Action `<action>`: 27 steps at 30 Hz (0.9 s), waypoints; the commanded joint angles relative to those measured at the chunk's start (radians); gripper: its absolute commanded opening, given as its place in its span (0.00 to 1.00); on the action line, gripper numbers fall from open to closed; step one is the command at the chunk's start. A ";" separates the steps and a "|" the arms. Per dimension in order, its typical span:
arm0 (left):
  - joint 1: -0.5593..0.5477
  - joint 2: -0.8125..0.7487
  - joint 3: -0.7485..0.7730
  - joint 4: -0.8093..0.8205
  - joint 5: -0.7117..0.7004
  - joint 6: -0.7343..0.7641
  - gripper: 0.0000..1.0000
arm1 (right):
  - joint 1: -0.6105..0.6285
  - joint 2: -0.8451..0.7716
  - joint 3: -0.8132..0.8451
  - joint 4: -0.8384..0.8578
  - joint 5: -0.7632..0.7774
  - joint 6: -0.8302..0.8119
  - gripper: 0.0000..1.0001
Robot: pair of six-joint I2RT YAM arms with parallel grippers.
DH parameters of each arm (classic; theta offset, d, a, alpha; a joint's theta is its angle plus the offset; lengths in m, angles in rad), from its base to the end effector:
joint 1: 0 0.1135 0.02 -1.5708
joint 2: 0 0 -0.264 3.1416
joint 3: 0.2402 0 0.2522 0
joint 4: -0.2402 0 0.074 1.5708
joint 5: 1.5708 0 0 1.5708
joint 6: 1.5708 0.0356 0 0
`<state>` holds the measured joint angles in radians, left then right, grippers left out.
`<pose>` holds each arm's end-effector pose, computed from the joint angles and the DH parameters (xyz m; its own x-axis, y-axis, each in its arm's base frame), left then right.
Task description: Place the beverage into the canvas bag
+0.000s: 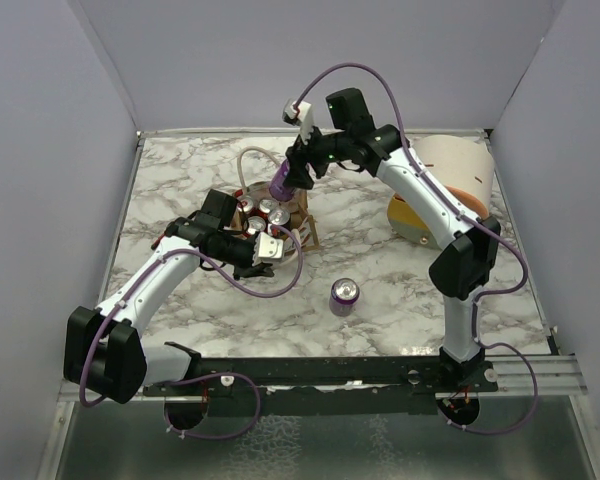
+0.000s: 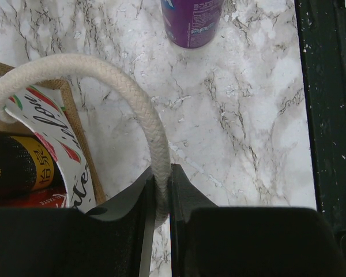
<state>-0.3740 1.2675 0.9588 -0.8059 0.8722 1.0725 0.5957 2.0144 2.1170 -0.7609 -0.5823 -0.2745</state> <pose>0.2092 -0.1114 0.2612 0.0828 0.5744 -0.8144 0.9964 -0.0609 0.0584 0.3639 0.2703 0.3733 -0.2628 -0.4516 -0.8526 -0.9350 0.3375 0.1094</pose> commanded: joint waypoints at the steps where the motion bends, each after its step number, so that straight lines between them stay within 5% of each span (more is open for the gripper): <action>1: 0.000 -0.022 0.007 -0.047 0.071 0.016 0.15 | 0.001 0.000 0.003 0.076 0.022 -0.006 0.06; 13: 0.000 -0.025 -0.002 -0.045 0.073 0.016 0.15 | 0.001 0.033 -0.008 0.064 0.066 -0.020 0.06; 27: 0.001 -0.016 -0.008 -0.044 0.074 0.025 0.15 | 0.014 0.057 0.032 -0.047 0.313 -0.053 0.04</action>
<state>-0.3733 1.2659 0.9585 -0.8062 0.8749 1.0756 0.5995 2.0804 2.1010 -0.8139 -0.3843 -0.2970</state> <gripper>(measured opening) 0.153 0.658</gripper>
